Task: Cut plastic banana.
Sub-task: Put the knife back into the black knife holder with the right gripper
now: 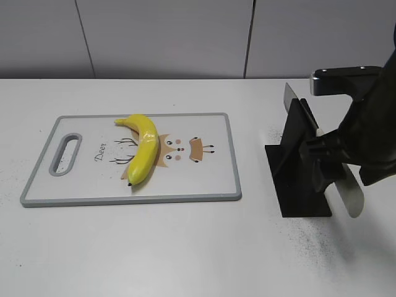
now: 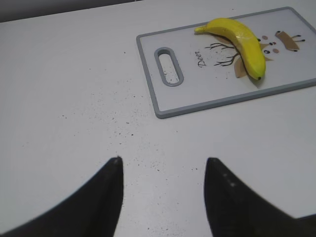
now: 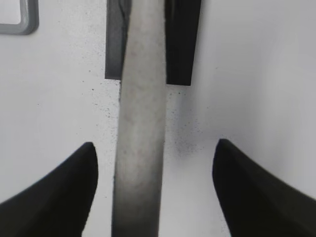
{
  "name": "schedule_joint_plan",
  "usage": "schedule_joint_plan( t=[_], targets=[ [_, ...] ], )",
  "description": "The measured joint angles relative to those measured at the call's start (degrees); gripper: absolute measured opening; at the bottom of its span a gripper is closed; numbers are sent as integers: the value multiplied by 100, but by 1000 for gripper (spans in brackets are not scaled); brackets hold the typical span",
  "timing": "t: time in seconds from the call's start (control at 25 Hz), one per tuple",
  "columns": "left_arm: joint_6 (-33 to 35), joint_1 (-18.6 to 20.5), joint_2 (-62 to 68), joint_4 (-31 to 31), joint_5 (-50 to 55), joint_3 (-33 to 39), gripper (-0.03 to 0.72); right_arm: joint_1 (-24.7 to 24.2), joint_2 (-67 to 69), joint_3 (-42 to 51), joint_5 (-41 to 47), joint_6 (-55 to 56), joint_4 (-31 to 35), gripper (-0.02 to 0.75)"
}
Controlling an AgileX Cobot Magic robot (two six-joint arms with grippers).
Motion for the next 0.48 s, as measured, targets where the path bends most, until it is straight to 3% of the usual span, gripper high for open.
schedule_joint_plan(
  t=[0.12, 0.24, 0.48],
  targets=[
    [4, 152, 0, 0, -2, 0, 482, 0, -154, 0, -88, -22, -181, 566],
    [-1, 557, 0, 0, -6, 0, 480, 0, -634, 0, -225, -367, -242, 572],
    [-2, 1270, -12, 0, -6, 0, 479, 0, -1982, 108, -209, -1538, 295, 573]
  ],
)
